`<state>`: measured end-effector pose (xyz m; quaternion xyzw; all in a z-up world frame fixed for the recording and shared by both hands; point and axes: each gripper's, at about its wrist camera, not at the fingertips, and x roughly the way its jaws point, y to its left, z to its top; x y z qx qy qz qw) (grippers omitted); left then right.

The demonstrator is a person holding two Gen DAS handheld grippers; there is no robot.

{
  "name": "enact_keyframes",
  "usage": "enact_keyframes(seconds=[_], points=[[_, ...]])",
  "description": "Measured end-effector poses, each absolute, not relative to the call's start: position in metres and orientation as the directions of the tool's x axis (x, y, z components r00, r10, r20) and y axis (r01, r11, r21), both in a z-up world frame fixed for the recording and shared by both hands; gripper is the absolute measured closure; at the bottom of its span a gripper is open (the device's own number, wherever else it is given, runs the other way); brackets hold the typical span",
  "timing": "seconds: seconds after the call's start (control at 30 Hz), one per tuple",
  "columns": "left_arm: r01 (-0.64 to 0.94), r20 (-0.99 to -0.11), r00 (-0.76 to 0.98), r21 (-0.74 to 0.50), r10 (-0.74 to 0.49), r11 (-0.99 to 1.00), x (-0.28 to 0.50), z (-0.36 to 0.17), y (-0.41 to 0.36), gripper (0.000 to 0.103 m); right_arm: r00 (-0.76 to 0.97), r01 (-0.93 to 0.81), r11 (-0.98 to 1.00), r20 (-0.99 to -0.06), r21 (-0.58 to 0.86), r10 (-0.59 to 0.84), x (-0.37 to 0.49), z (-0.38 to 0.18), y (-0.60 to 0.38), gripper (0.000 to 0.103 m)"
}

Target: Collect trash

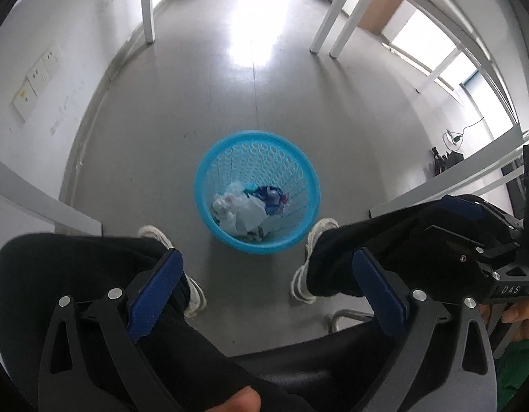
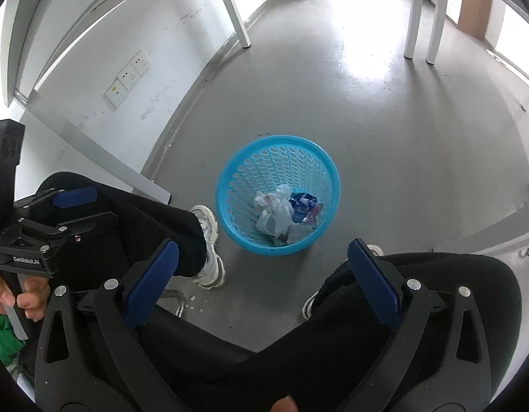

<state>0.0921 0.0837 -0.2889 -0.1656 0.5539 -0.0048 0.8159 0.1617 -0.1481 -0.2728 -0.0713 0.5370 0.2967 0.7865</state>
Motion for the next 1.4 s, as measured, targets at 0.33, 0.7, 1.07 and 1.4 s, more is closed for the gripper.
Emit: enact_keyframes(seconds=[0.33,0.7,1.07,1.4], points=[[-0.169,-0.895,0.396,-0.289,-0.204,0.942,0.092,-0.291,0.083,0.006,0.216,-0.553,0.801,-0.890,0.228,0.402,0.162,-0.278,-0.144,0.009],[-0.171,-0.897,0.393,-0.289,-0.203,0.942,0.093,-0.291,0.080,0.006,0.182,-0.546,0.794,-0.888,0.266,0.423,0.163,-0.283,-0.145,0.009],[-0.165,-0.896,0.395,-0.286,-0.203,0.944,0.092,-0.291,0.080,0.006,0.161,-0.542,0.789,-0.886,0.289,0.435,0.165,-0.285,-0.147,0.009],[-0.167,-0.897,0.393,-0.287,-0.203,0.943,0.092,-0.292,0.080,0.006,0.146,-0.537,0.785,-0.882,0.309,0.447,0.167,-0.286,-0.148,0.009]])
